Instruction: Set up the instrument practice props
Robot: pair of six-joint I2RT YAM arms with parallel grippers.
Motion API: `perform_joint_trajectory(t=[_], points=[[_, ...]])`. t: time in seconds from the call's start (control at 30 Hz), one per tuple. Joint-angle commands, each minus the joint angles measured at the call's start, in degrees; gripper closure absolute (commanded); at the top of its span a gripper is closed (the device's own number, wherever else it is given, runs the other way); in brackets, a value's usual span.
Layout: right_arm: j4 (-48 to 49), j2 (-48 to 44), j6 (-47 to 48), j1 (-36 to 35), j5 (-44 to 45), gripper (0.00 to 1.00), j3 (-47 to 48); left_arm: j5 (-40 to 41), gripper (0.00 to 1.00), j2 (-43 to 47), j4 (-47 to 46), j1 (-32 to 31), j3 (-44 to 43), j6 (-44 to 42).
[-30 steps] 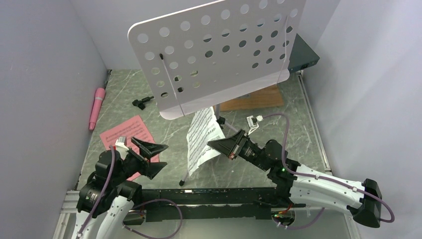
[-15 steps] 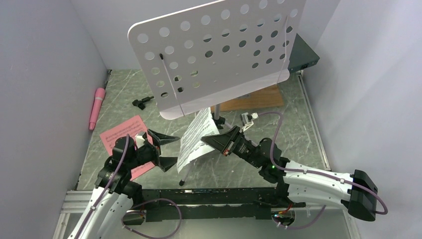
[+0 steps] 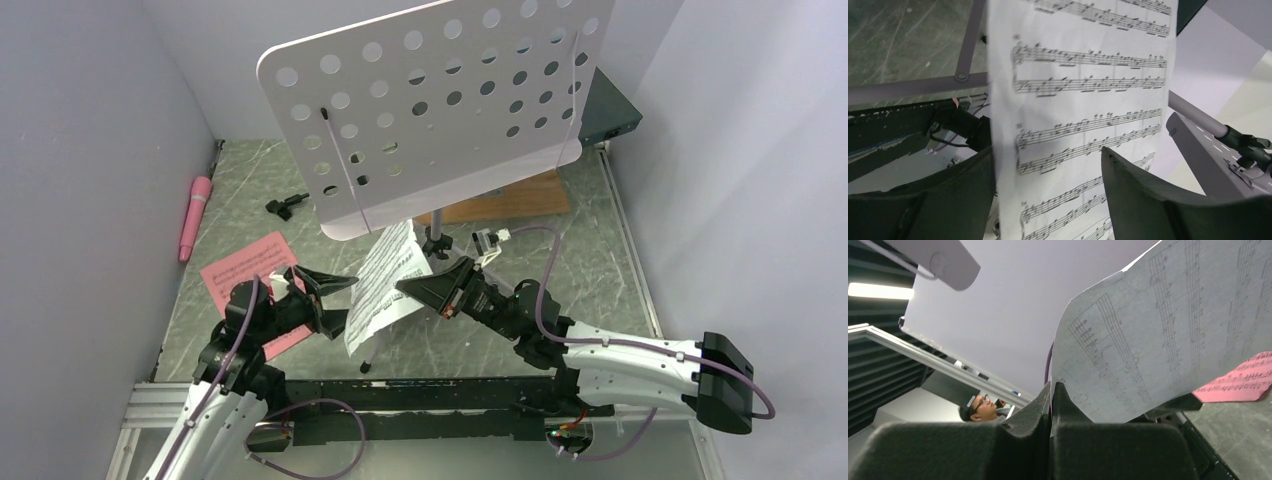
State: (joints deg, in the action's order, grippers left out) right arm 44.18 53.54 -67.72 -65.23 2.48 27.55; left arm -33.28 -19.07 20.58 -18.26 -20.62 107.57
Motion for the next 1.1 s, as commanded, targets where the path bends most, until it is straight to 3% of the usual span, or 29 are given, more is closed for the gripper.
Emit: perform_joint_trajectory(t=[0.0, 0.37, 0.53, 0.7, 0.97, 1.07], points=[[2.02, -2.11, 0.14, -2.74, 1.22, 1.00, -2.04, 6.44, 0.27, 3.43, -0.66, -0.08, -0.40, 1.44], [-3.01, -6.43, -1.25, -4.88, 5.69, 1.00, -6.01, 12.51, 0.60, 11.93, -7.91, -0.07, 5.20, 0.29], [-7.84, -9.15, -0.17, -4.90, 6.48, 0.89, -6.55, 12.36, 0.82, 10.72, -8.96, -0.10, 3.07, -5.49], [-11.03, -11.18, 1.03, -4.90, 5.81, 0.66, -7.74, 8.89, 1.00, 6.74, -12.41, -0.07, 0.67, -13.43], [-18.35, -18.35, 2.91, -4.69, 5.86, 0.20, -9.70, 1.89, 1.00, 5.44, -8.36, -0.11, -8.13, -34.32], [-22.93, -19.54, 5.83, -4.61, 5.01, 0.08, -7.74, -3.29, 1.00, 5.86, -11.82, -0.09, -9.46, -38.33]])
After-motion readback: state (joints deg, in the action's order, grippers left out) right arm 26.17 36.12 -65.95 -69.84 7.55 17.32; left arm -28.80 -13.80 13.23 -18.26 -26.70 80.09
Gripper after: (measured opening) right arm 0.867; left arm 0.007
